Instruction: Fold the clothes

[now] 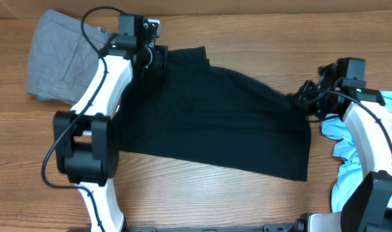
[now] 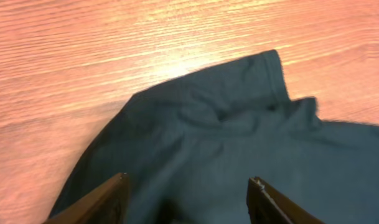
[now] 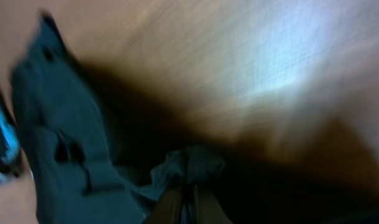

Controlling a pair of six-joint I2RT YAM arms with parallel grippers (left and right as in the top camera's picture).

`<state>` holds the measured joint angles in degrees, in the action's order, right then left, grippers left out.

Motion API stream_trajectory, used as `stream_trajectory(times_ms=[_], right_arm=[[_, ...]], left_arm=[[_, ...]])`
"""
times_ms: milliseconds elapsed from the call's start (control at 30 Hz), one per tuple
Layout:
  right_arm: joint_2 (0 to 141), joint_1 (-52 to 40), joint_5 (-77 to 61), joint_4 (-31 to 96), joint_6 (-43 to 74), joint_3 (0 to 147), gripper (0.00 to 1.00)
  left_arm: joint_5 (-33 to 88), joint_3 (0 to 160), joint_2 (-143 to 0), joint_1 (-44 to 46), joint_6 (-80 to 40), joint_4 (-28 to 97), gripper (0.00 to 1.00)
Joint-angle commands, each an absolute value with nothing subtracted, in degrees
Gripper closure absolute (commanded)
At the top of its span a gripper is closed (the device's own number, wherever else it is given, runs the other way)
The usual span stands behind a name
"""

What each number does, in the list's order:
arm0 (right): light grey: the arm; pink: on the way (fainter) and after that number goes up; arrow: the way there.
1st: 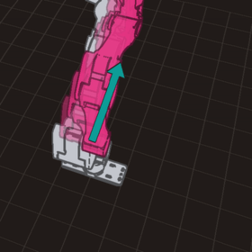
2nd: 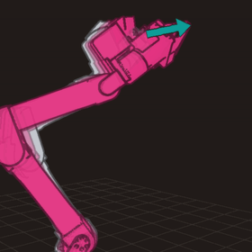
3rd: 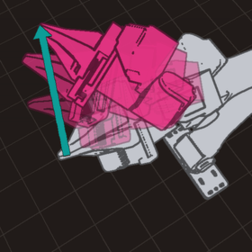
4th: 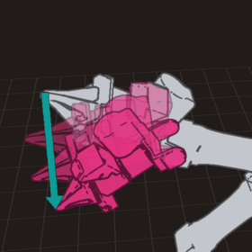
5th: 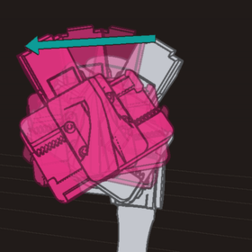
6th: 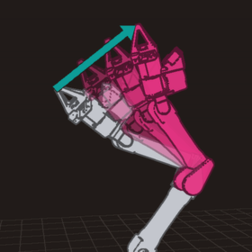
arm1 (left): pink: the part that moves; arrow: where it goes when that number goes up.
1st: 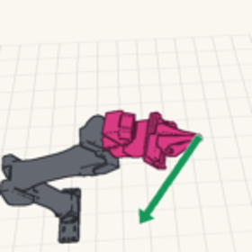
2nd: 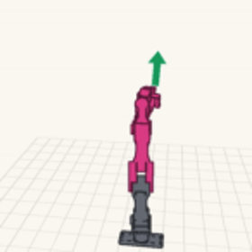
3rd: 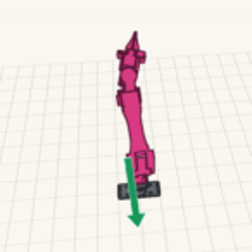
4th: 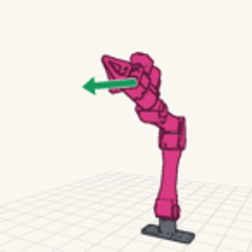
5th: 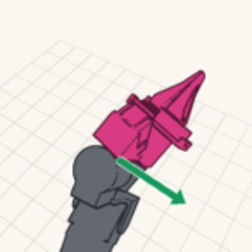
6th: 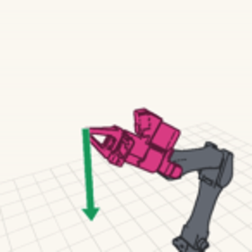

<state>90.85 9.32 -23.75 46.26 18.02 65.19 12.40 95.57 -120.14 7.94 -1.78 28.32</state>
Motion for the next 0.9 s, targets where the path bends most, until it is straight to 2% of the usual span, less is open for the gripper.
stream_trajectory(times_ms=[0, 133, 333, 533, 567, 600, 633, 667, 867], right_arm=[[90.2, 7.0, -23.2, 48.9, 16.8, 65.3, 0.96], [90.2, 4.2, -22.4, 51.4, 16.2, 65.3, 0.96], [90.2, -0.5, -21.7, 52.0, 16.3, 65.3, 0.96], [90.2, -2.6, -20.3, 52.0, 16.5, 65.3, 0.96], [90.2, -2.6, -19.7, 52.0, 16.5, 65.3, 0.96], [90.2, -2.6, -18.2, 52.0, 16.5, 65.3, 0.96], [90.2, -2.4, -17.1, 52.0, 17.0, 65.3, 0.96], [90.2, -2.1, -15.8, 52.0, 18.0, 65.3, 0.96], [90.2, 0.8, -9.0, 51.7, 24.4, 65.3, 0.96]], left_arm=[[13.1, 96.7, -124.4, 9.1, -2.5, 23.4, 0.29], [13.2, 96.7, -128.2, 9.5, -2.6, 16.0, 0.27], [13.1, 96.7, -133.9, 10.5, -2.6, 8.2, 0.34], [11.5, 96.7, -136.3, 10.6, -2.6, 7.1, 0.35], [11.7, 96.7, -136.4, 10.6, -2.6, 7.4, 0.44], [12.1, 96.7, -136.4, 10.7, -2.7, 9.0, 0.74], [13.1, 96.7, -136.2, 10.6, -2.8, 10.0, 0.87], [14.9, 96.7, -135.7, 10.6, -2.9, 11.0, 0.96], [18.6, 98.9, -128.6, 8.2, -6.9, 19.4, 0.96]])
